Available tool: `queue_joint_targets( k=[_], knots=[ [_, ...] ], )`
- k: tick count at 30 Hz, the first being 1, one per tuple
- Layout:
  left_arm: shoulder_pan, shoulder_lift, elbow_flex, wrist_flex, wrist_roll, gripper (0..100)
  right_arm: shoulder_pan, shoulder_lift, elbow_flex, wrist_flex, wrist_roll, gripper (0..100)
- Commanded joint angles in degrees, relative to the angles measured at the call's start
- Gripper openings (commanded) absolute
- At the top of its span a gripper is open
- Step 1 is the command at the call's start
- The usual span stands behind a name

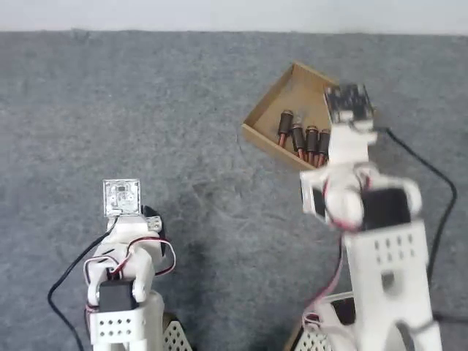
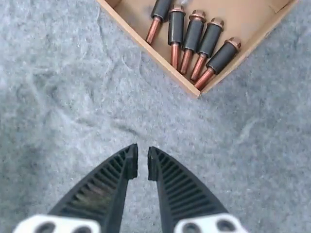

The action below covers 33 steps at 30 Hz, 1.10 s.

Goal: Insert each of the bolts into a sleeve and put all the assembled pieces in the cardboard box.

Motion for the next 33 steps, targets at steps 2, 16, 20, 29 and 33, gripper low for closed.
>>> queue_joint_targets(
  k=[2, 16, 20, 29, 33],
  knots=[
    [-5.4, -1.0, -0.6, 0.7, -0.7, 1, 0.1, -16.5, 14.4, -5.8, 1.0, 0.7],
    [-10.1, -1.1, -0.6, 8.4, -0.7, 1, 0.1, -47.0, 47.8, -23.3, 1.3, 0.7],
    [-10.1, -1.1, -0.6, 8.4, -0.7, 1, 0.1, -47.0, 55.9, -30.5, 5.0, 0.7],
    [-10.1, -1.1, -0.6, 8.4, -0.7, 1, 0.2, -47.6, 70.2, -37.2, 5.5, 0.7],
    [-10.1, -1.1, -0.6, 8.4, -0.7, 1, 3.6, -47.6, 70.8, -36.5, 5.5, 0.7]
  ],
)
